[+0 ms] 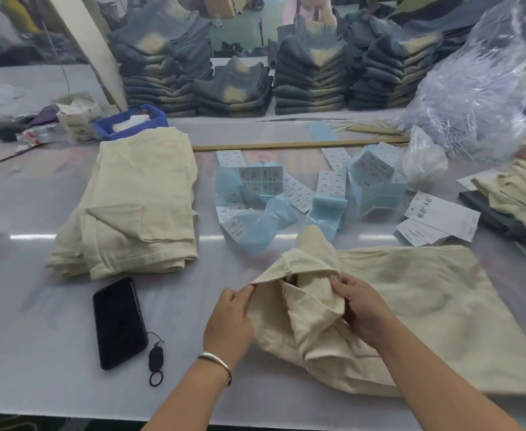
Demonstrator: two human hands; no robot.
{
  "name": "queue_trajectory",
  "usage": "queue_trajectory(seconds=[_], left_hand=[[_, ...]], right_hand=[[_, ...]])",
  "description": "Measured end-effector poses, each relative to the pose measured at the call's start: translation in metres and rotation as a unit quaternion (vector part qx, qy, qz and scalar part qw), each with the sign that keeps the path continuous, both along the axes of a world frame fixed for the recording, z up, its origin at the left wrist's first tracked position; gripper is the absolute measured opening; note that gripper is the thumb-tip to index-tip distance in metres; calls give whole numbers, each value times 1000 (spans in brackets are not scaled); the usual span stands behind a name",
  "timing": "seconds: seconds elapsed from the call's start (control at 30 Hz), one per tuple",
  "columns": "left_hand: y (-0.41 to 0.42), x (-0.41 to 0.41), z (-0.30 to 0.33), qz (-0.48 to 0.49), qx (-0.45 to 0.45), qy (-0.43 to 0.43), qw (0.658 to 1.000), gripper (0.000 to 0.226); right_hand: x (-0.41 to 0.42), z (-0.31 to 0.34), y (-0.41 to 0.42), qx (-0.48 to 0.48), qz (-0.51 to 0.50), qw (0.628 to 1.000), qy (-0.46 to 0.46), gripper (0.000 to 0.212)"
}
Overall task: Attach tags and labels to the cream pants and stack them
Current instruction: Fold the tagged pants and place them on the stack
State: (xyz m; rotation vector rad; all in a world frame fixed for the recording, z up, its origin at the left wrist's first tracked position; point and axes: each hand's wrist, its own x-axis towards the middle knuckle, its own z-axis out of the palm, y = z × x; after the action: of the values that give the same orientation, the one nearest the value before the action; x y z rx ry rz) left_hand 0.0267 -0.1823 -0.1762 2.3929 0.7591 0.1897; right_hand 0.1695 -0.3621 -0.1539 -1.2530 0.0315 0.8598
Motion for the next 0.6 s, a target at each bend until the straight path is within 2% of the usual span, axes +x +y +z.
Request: queue_trajectory(seconds=[0.1,0.17,0.23,0.3,0.33,0.4,0.5,0.57,0.6], left_hand=[[-9,8,4,49,110,28,992,35],[-20,17,11,62,155,-4,986,40],[-29,28,18,43,113,-21,992,56],[-34,42,19,29,24,-16,999,57],[-36,50,19,31,13,-4,999,57],[-35,61,21,58,51,13,997,56],[-18,68,31,64,109,-63,990,36],[0,71,34,-8,44,-106,993,38],[6,72,36,-40,7,-115,993,41]], right_hand=[[4,9,5,-26,37,996,-78,12],[5,16,10,-31,43,992,-112,10],[6,23,16,-70,50,982,-166,10],[7,31,23,-137,64,957,-246,24],[9,34,26,-163,67,944,-280,32],[15,41,30,-185,66,927,-321,41],[31,52,29,-197,64,914,-348,41],[43,58,26,-188,70,920,-335,35],[49,59,25,-162,72,937,-299,26]])
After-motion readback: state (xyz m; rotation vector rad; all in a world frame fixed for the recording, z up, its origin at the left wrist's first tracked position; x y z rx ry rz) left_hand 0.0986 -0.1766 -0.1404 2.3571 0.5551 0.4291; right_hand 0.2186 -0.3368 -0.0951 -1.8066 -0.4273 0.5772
